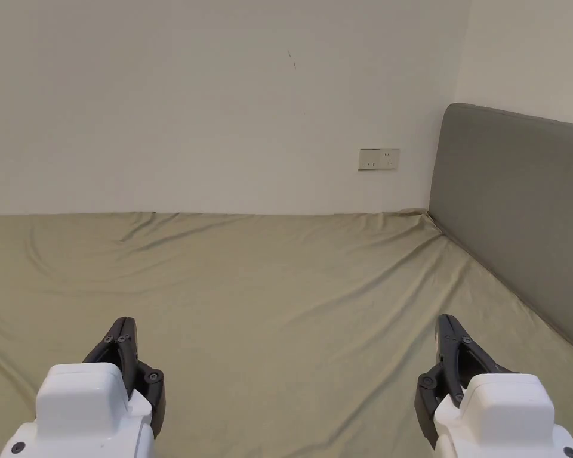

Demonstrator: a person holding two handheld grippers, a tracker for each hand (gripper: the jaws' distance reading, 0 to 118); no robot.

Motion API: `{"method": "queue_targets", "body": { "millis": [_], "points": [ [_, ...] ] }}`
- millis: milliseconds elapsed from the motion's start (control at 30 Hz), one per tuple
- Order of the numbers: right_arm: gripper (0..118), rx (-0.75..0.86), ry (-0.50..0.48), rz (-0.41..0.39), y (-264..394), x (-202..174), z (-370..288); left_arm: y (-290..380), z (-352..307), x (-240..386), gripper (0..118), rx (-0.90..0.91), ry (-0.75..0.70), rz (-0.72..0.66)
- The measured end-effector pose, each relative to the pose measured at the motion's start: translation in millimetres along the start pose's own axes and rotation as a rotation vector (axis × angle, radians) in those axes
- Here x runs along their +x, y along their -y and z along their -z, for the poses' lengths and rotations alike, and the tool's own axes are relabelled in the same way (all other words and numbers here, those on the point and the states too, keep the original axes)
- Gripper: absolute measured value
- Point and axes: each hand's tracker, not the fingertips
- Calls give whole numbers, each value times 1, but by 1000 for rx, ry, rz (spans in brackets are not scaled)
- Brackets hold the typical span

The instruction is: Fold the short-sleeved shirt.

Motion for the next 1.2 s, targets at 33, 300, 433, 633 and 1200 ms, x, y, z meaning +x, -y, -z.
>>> {"method": "queue_targets", "body": {
  "millis": [33, 300, 433, 633, 1200],
  "points": [
    [1, -2, -4, -2, 0, 0, 1, -1, 0, 0, 0, 1, -1, -2],
    [1, 1, -11, -6, -2, -3, 1, -2, 1, -4, 0, 2, -9, -15],
    [1, -4, -17, -5, -2, -4, 0, -2, 1, -6, 0, 2, -9, -20],
    [1, -3, -26, -9, -2, -7, 0, -2, 1, -7, 0, 3, -9, -22],
    [1, 2, -38, -7, -3, -10, -3, -2, 0, -11, 0, -1, -7, -34]
  ]
}}
